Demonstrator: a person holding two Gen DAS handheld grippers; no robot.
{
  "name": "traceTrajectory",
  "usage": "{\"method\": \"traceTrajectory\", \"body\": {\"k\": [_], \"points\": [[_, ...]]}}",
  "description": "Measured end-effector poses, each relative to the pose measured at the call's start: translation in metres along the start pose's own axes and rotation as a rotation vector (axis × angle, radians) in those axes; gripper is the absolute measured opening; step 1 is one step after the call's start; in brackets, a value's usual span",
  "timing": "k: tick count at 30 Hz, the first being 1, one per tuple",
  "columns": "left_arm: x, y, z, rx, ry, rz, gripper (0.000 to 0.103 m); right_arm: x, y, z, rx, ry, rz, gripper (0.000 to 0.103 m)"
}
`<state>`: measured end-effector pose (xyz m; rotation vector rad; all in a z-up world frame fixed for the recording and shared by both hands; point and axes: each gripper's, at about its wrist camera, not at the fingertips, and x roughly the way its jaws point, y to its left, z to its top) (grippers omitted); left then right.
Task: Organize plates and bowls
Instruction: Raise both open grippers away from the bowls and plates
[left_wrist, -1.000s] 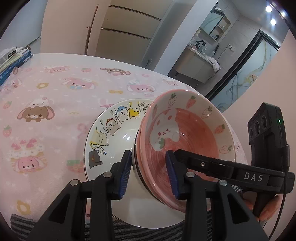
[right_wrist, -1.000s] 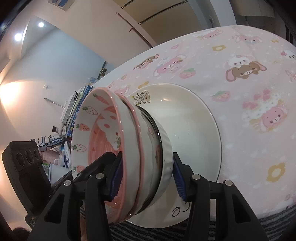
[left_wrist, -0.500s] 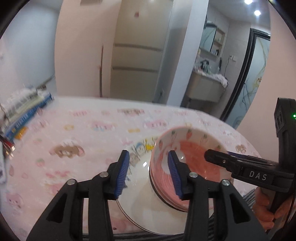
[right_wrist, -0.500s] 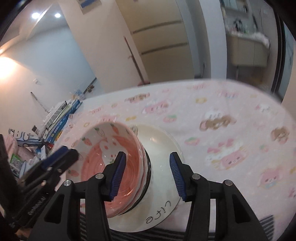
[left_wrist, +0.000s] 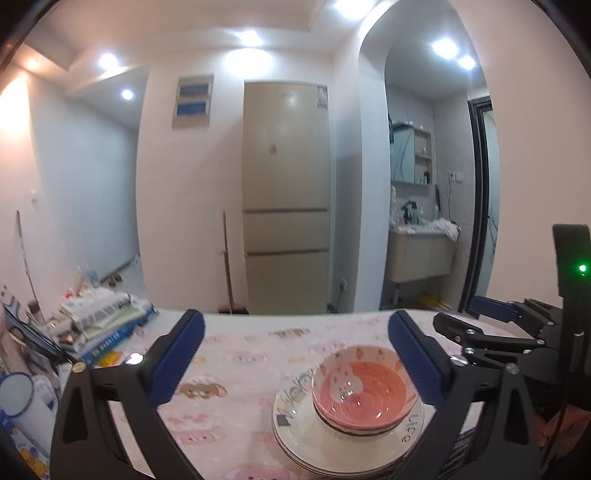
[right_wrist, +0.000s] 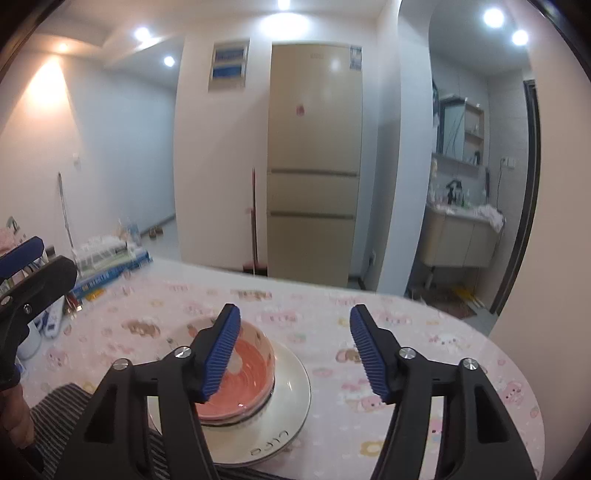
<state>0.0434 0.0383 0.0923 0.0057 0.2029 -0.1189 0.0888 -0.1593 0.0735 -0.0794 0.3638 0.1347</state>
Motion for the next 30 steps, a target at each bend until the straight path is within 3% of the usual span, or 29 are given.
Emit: {"method": "traceTrajectory", "body": {"k": [2,5,9,11,18,23,30], "points": [[-0.009,0.000,0.003,0.009,-0.038,0.014,0.102,-0.012,-0.001,0.002,0.016,-0.044,0.015,0.085],[-0.024,0.001,0.006,0.009,-0.069,0.014,0.102,-0.034,-0.004,0.007,0.028,-0.126,0.016,0.088],[-0.054,-0.002,0.011,0.002,-0.121,-0.007,0.102,-0.054,-0.007,0.012,0.039,-0.170,0.013,0.092],[-0.067,-0.004,0.014,0.008,-0.170,0.006,0.102,-0.064,-0.008,0.012,0.038,-0.202,0.003,0.103],[-0.087,-0.007,0.013,0.050,-0.279,0.070,0.102,-0.092,-0.001,0.009,0.028,-0.297,-0.042,0.103],[-0.078,-0.005,0.001,0.032,-0.264,0.051,0.102,-0.093,0.000,-0.001,0.039,-0.320,-0.056,0.103],[-0.064,-0.005,-0.035,0.030,-0.217,0.047,0.102,-0.073,0.003,-0.035,-0.003,-0.257,-0.069,0.103]]}}
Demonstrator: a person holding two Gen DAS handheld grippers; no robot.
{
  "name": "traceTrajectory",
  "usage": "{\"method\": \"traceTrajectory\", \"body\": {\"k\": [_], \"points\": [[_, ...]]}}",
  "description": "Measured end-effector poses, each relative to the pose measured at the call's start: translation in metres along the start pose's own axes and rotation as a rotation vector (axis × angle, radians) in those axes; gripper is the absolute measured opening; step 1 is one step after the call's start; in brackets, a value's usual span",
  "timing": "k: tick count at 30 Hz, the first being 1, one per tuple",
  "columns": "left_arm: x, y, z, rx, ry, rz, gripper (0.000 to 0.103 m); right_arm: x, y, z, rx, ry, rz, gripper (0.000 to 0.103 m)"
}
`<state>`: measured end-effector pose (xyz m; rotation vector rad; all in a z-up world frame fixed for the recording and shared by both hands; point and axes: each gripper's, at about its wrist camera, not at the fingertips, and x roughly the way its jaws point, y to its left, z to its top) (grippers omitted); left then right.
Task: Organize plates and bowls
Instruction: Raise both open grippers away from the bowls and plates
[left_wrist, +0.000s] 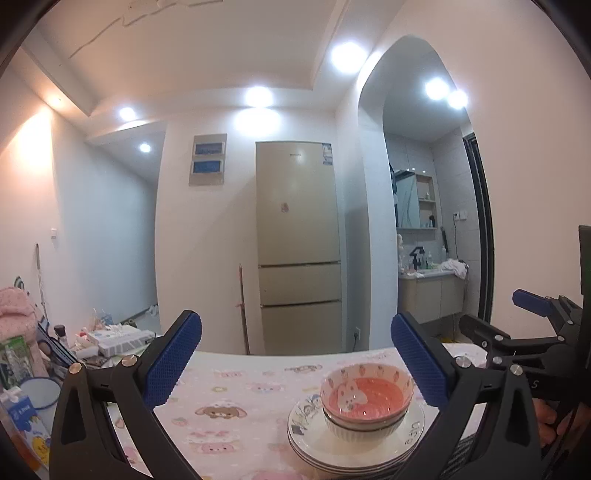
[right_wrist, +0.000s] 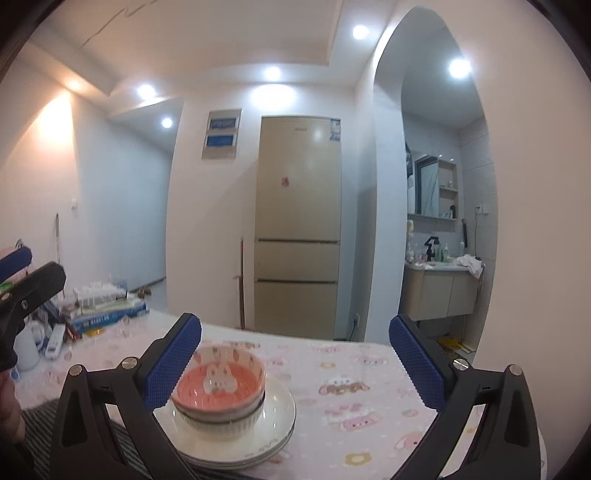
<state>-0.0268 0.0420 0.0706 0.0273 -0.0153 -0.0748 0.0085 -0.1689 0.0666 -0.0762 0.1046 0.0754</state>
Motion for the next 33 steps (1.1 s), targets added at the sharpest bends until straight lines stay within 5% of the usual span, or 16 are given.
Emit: {"method": "traceTrajectory", "body": {"k": [14,23,33], "points": [[0.009,-0.001,-0.052,0.009,-0.003,0.068,0.102,0.003,-0.011,-0.048,0.057,0.002,-0.047,0.103],[0.005,-0.009,-0.059,0.035,-0.022,0.080,0.102,0.002,-0.007,-0.054,0.031,-0.008,-0.037,0.103],[0.017,0.004,-0.062,-0.029,0.044,0.068,0.103,-0.001,-0.003,-0.056,0.006,-0.021,-0.048,0.103]]}}
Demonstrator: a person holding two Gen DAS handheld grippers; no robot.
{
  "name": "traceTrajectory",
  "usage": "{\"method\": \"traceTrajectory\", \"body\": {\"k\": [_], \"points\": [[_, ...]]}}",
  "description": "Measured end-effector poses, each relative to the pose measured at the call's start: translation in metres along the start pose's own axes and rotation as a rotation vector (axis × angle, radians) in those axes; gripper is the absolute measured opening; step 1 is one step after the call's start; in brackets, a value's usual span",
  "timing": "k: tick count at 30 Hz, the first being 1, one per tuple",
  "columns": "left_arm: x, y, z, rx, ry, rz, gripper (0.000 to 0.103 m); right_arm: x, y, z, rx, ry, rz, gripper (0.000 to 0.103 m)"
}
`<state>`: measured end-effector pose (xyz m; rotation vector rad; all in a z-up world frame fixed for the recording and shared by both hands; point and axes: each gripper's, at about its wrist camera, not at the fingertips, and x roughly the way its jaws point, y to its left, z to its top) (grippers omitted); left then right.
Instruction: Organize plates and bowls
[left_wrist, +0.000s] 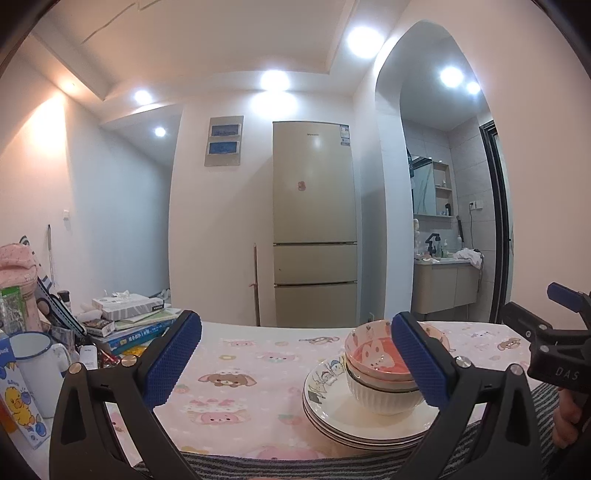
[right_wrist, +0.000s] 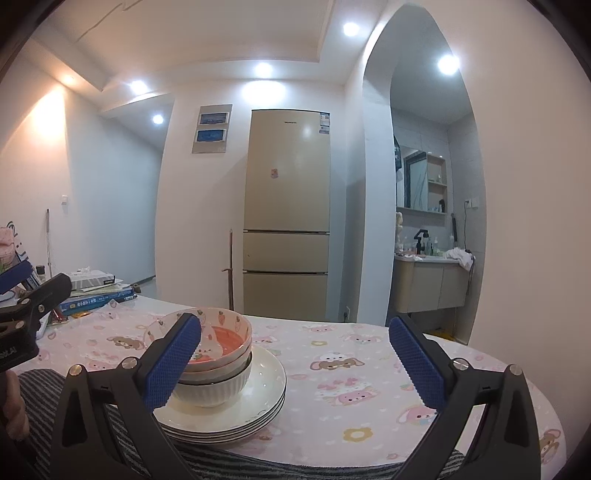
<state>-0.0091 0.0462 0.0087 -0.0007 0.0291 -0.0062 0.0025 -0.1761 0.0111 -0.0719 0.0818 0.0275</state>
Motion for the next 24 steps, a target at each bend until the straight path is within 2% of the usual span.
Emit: {"method": "traceTrajectory", "body": {"k": [24], "points": [[-0.0024,0.0005,0.0005,0.001,-0.005,0.007,0.103,-0.0014,-0.0002,-0.0003,0.002,0.002,-0.003,0.103]]}}
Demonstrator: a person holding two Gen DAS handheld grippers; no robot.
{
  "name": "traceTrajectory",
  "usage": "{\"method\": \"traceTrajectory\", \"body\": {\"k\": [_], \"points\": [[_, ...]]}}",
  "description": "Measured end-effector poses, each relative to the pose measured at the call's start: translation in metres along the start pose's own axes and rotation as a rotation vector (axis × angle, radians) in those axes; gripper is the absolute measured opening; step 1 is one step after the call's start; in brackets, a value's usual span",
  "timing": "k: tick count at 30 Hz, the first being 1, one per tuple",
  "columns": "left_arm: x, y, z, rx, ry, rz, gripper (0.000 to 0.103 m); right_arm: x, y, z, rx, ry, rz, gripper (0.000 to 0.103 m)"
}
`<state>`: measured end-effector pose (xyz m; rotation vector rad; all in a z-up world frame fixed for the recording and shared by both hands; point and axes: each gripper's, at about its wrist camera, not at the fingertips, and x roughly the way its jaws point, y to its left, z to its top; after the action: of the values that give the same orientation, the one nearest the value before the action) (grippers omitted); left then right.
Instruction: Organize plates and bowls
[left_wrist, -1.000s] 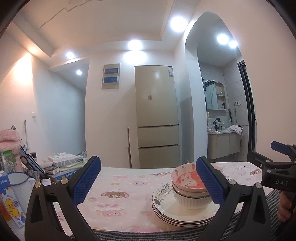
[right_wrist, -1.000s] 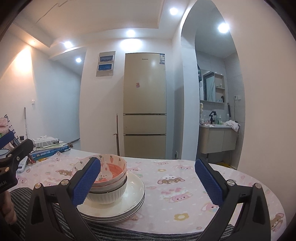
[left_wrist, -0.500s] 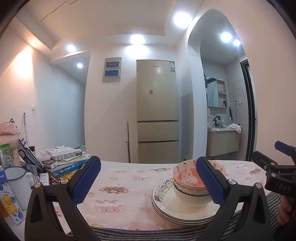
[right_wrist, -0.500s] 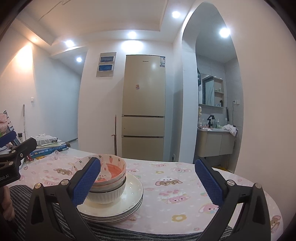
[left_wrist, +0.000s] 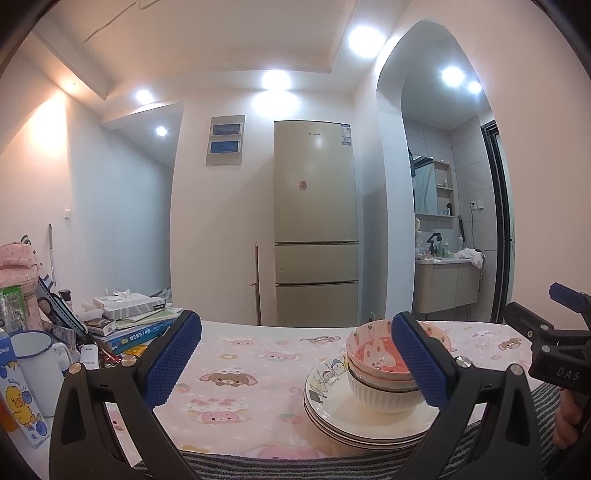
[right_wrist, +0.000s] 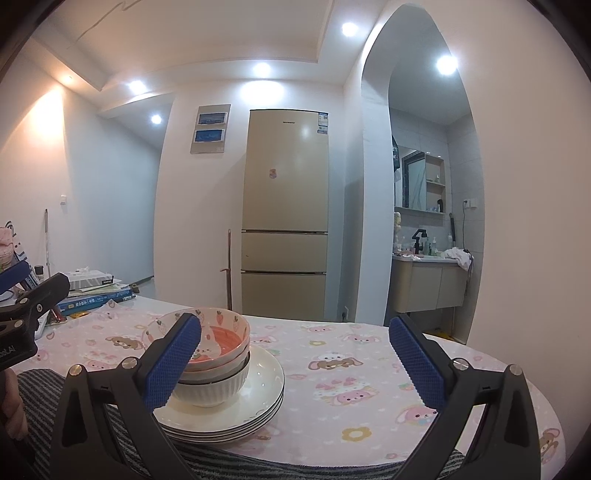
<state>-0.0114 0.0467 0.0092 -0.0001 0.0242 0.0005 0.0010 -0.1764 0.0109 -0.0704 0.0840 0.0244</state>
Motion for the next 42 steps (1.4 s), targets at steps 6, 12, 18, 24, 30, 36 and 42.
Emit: {"method": "traceTrajectory", "body": {"k": [6,12,18,24,30,36,42], "points": [[-0.0008,-0.0014,-0.0002,0.003,-0.005,-0.001,0.103,-0.0008,-0.0004,-0.0001,0.002,-0.003,-0.001,0.103],[-0.0005,-0.0018,0.0000,0.002,-0.005,0.000,0.103,-0.0002,-0.0012,-0.0002,0.002,0.000,-0.003,0.103],[-0.0007,-0.0015,-0.0003,0.004,-0.004,0.000,0.103,-0.0009,-0.0027,-0.0003,0.012,0.010,-0.004,0.103],[-0.0002,-0.0016,-0.0001,0.003,-0.007,0.000,0.103,-0.0014,-0.0028,-0.0001,0.012,0.008,-0.006,0.103],[-0.0005,-0.0017,-0.0004,0.003,-0.007,0.000,0.103,-0.0017,-0.0019,-0.0005,0.011,0.006,-0.006,0.103],[-0.0006,-0.0018,-0.0006,0.003,-0.007,0.000,0.103,-0.0012,-0.0036,0.0011,0.013,0.006,-0.007,0.103],[-0.0005,-0.0021,-0.0007,0.004,-0.004,0.000,0.103,-0.0016,-0.0037,0.0012,0.012,0.005,-0.007,0.103]]}}
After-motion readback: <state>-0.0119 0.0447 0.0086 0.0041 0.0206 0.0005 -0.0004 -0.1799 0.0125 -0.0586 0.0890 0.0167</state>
